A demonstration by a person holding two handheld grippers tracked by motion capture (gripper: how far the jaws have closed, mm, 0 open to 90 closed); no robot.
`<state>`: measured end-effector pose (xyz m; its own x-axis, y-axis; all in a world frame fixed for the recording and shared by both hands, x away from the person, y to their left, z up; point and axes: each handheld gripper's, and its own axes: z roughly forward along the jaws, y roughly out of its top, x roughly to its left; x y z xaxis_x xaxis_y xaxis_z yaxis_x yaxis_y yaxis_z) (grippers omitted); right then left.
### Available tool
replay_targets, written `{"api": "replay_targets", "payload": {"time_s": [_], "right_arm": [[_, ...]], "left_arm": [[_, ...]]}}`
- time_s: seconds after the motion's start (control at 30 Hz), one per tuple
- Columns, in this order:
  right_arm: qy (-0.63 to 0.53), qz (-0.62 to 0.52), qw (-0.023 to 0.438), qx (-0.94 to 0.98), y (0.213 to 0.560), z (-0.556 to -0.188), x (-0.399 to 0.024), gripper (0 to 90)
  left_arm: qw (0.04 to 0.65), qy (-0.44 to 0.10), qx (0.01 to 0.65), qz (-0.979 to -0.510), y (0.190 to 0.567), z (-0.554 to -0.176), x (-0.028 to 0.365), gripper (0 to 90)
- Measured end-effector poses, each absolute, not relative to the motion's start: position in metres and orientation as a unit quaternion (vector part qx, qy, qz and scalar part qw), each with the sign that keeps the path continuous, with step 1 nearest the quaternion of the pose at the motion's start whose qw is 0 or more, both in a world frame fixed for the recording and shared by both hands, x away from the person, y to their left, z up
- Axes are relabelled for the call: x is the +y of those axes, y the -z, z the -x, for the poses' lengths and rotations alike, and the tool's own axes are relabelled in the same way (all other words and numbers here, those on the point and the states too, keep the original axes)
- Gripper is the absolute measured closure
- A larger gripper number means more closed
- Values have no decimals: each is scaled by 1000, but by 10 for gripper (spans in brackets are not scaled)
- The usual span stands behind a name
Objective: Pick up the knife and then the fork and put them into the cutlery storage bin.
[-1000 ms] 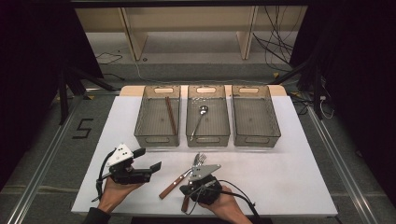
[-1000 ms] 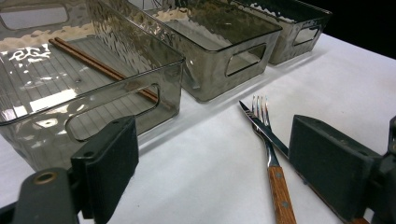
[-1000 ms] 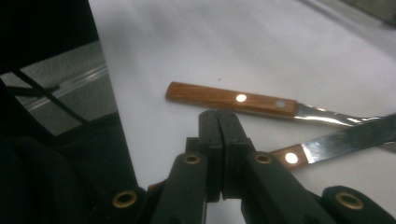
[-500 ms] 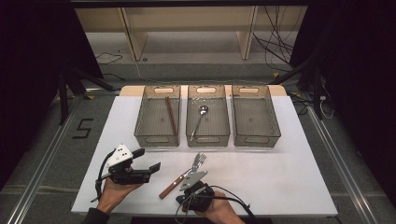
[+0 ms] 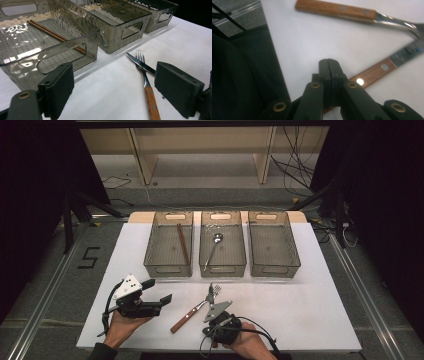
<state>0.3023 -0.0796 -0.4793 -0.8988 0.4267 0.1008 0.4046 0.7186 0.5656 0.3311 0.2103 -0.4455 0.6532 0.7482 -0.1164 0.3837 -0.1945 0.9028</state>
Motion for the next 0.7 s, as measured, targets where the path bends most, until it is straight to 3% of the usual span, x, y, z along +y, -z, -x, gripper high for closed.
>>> {"api": "replay_targets", "payload": {"time_s": [0.7], "right_arm": [[-272, -284, 61, 918, 466, -322, -131, 900]], "left_arm": [[506, -179, 375, -756, 445, -331, 210, 158]]}}
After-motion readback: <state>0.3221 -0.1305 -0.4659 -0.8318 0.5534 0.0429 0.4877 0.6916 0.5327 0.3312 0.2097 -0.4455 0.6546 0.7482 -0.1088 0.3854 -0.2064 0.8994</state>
